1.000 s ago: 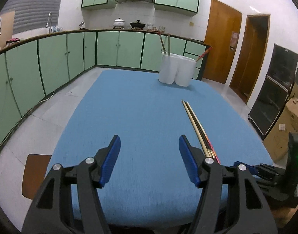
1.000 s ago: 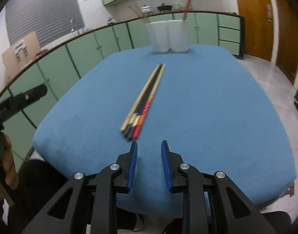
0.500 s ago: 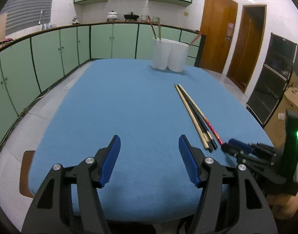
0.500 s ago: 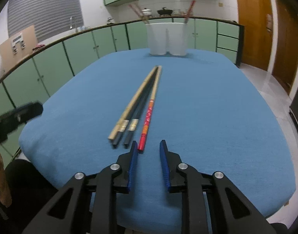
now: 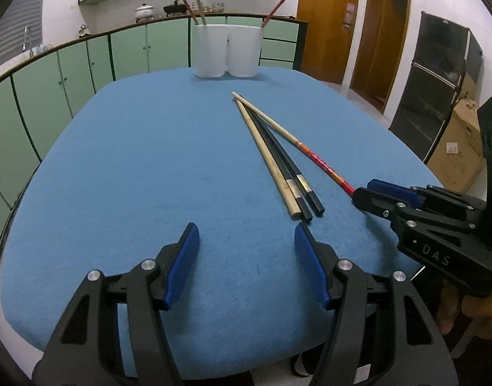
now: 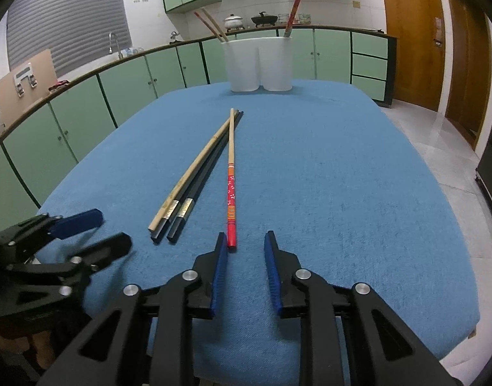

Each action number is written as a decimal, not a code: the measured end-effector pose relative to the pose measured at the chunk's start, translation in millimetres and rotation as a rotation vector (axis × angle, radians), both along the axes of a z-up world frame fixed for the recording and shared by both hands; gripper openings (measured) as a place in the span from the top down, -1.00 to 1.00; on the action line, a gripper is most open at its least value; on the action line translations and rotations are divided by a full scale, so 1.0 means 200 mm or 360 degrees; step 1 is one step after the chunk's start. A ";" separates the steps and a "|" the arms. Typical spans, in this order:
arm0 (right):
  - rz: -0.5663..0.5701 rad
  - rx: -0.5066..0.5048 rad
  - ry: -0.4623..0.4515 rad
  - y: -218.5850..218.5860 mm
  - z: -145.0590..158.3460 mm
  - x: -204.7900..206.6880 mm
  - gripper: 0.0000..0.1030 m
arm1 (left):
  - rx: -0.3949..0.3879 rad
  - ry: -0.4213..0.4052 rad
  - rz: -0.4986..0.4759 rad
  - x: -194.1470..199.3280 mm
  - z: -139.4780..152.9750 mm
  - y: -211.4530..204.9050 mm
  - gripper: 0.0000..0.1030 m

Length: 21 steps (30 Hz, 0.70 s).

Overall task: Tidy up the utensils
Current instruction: 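Pull both tools back to the remaining chopsticks on the table, then grasp a plain wooden chopstick with the left tool while the right tool grasps a red-patterned one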

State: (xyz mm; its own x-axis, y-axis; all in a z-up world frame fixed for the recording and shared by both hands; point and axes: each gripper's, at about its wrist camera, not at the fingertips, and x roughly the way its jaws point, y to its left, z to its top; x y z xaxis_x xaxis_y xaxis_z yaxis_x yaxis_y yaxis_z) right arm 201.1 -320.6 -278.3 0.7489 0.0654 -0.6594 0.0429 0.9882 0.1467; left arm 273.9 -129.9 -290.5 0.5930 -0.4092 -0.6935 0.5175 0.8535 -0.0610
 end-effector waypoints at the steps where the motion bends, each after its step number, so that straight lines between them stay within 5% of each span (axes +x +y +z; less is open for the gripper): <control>1: 0.0007 0.0002 -0.0001 0.00 0.00 0.00 0.51 | 0.0007 -0.0007 0.0000 0.00 0.00 -0.01 -0.17; 8: 0.0048 -0.0050 -0.0017 0.02 0.00 0.05 0.49 | 0.0013 -0.0028 0.0006 0.03 -0.01 -0.05 -0.23; 11: -0.0036 -0.0065 -0.0008 0.00 -0.01 0.06 0.86 | 0.0014 -0.0036 0.0018 0.04 -0.01 -0.06 -0.25; 16: -0.0235 0.0012 0.0007 -0.14 -0.02 0.02 0.89 | -0.0013 -0.0036 0.0051 0.06 -0.01 -0.07 -0.24; 21: -0.0216 0.0027 0.0013 -0.17 -0.02 -0.01 0.89 | -0.0003 -0.0051 0.0046 0.06 -0.01 -0.10 -0.27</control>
